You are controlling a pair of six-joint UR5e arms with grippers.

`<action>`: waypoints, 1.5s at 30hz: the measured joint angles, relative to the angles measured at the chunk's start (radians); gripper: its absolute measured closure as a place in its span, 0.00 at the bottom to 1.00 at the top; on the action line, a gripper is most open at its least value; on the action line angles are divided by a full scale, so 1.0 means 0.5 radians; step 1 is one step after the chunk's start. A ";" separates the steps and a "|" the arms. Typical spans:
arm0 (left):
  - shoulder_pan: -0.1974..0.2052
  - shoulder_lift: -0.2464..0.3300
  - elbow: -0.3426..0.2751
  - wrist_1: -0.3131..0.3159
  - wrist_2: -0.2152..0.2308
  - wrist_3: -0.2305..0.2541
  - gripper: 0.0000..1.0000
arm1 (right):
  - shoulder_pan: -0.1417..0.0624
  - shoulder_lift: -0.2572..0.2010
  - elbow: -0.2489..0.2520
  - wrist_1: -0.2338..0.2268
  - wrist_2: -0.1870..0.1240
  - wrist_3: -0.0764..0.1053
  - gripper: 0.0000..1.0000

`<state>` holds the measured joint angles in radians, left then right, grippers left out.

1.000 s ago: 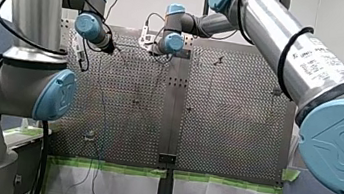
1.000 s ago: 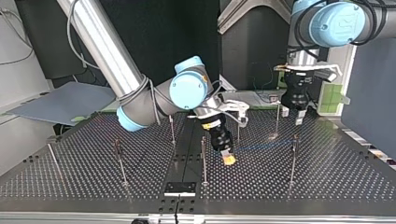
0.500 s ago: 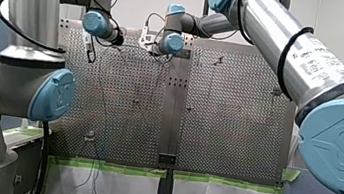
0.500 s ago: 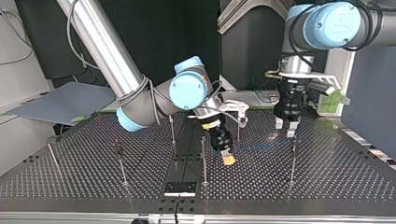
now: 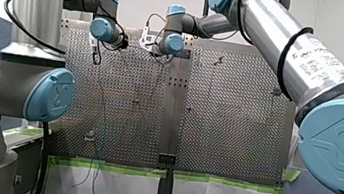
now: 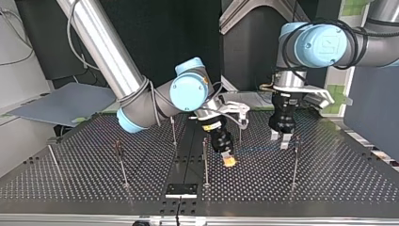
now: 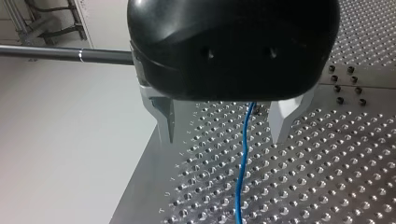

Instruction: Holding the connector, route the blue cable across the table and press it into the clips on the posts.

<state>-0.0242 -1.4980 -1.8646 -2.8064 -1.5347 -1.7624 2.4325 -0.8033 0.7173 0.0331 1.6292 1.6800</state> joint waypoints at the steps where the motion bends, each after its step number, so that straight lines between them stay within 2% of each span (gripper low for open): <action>1: -0.005 -0.020 0.015 0.006 -0.010 0.001 0.00 | 0.000 0.000 0.000 0.000 0.000 0.000 1.00; 7: -0.029 -0.123 0.108 0.016 -0.058 0.006 0.00 | -0.001 0.002 0.000 -0.002 0.001 0.000 1.00; 16: -0.045 -0.287 0.222 0.035 -0.065 0.011 0.00 | -0.003 0.003 0.000 -0.002 0.000 0.000 1.00; 24: -0.038 -0.317 0.241 0.050 -0.067 0.009 0.00 | -0.004 0.003 0.000 -0.002 0.000 0.000 1.00; 25: -0.038 -0.318 0.241 0.054 -0.067 0.007 0.03 | -0.004 0.004 0.000 -0.002 0.000 0.000 1.00; 26: -0.039 -0.317 0.241 0.059 -0.067 0.003 0.19 | -0.004 0.004 0.000 -0.002 0.000 0.000 1.00; 27: -0.040 -0.317 0.241 0.067 -0.066 -0.004 0.19 | -0.003 0.004 0.000 -0.002 0.000 0.000 1.00; 29: -0.043 -0.317 0.241 0.090 -0.066 -0.024 0.42 | -0.003 0.005 0.000 -0.002 0.000 0.000 1.00; 30: -0.043 -0.318 0.241 0.097 -0.066 -0.032 0.42 | -0.003 0.005 0.000 -0.002 0.000 0.000 1.00; 31: -0.044 -0.318 0.241 0.104 -0.067 -0.044 0.60 | -0.003 0.006 0.000 -0.002 0.000 0.000 1.00; 32: -0.044 -0.318 0.241 0.107 -0.068 -0.052 0.71 | -0.003 0.006 0.000 -0.002 0.000 0.000 1.00; 33: -0.045 -0.318 0.241 0.109 -0.070 -0.058 0.71 | -0.003 0.006 0.000 -0.002 0.000 0.000 1.00; 34: -0.045 -0.318 0.241 0.109 -0.075 -0.065 0.88 | -0.003 0.006 0.000 -0.002 0.000 0.000 1.00; 35: -0.045 -0.318 0.241 0.109 -0.083 -0.069 0.98 | -0.003 0.006 0.000 -0.001 0.000 0.000 1.00; 45: -0.049 -0.317 0.197 0.081 -0.174 -0.075 0.98 | 0.008 0.007 0.004 0.007 0.002 0.000 1.00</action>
<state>-0.0488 -1.6564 -1.7661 -2.7659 -1.6218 -1.7997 2.4366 -0.8000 0.7193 0.0365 1.6302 1.6802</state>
